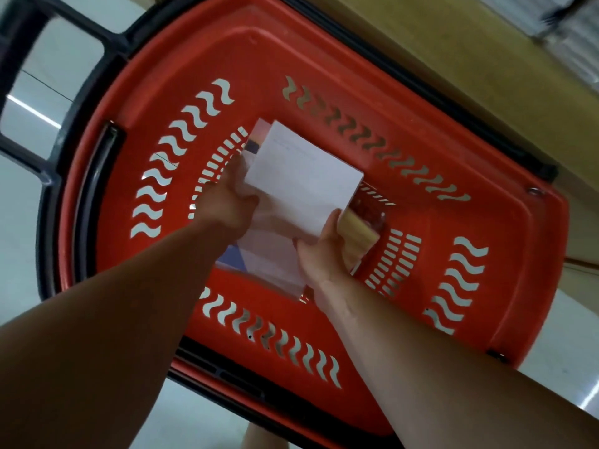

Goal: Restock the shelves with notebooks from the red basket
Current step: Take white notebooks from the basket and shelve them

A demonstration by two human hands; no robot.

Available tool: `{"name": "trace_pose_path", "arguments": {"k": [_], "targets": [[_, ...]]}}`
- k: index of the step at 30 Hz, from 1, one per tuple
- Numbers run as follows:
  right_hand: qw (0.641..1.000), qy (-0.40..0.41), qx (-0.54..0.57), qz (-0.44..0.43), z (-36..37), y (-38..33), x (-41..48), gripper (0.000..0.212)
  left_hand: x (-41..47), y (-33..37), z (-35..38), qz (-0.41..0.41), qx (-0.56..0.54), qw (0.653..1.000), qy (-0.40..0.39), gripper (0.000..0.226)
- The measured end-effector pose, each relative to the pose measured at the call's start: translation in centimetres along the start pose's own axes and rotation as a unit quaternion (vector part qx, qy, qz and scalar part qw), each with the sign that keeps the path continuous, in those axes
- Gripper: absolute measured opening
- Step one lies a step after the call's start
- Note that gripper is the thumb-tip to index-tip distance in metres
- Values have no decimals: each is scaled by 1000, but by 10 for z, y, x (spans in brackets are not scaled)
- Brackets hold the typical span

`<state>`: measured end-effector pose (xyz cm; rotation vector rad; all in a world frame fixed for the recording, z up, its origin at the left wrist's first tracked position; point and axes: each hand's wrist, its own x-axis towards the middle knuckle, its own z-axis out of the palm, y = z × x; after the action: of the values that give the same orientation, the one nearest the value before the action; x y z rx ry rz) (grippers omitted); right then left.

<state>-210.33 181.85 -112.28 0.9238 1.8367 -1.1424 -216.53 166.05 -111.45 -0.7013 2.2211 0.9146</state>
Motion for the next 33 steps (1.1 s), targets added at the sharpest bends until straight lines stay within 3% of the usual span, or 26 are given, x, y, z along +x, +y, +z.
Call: {"name": "trace_pose_path", "arguments": {"k": [4, 11, 17, 21, 33], "targets": [[1000, 13, 19, -14, -14, 0, -3, 79, -22, 5, -9, 43, 12, 998, -49, 80], [999, 3, 19, -26, -53, -8, -35, 70, -88, 25, -16, -4, -228, 967, -109, 80], [999, -24, 38, -31, -103, -40, -108, 66, -176, 64, -58, -39, -293, 952, -81, 72], [994, -43, 56, -83, -135, -75, -188, 62, -255, 98, -99, -45, -352, 933, -55, 74], [972, -139, 74, -176, -245, -161, -428, 55, -498, 241, -222, 54, -416, 905, 71, 74]]}}
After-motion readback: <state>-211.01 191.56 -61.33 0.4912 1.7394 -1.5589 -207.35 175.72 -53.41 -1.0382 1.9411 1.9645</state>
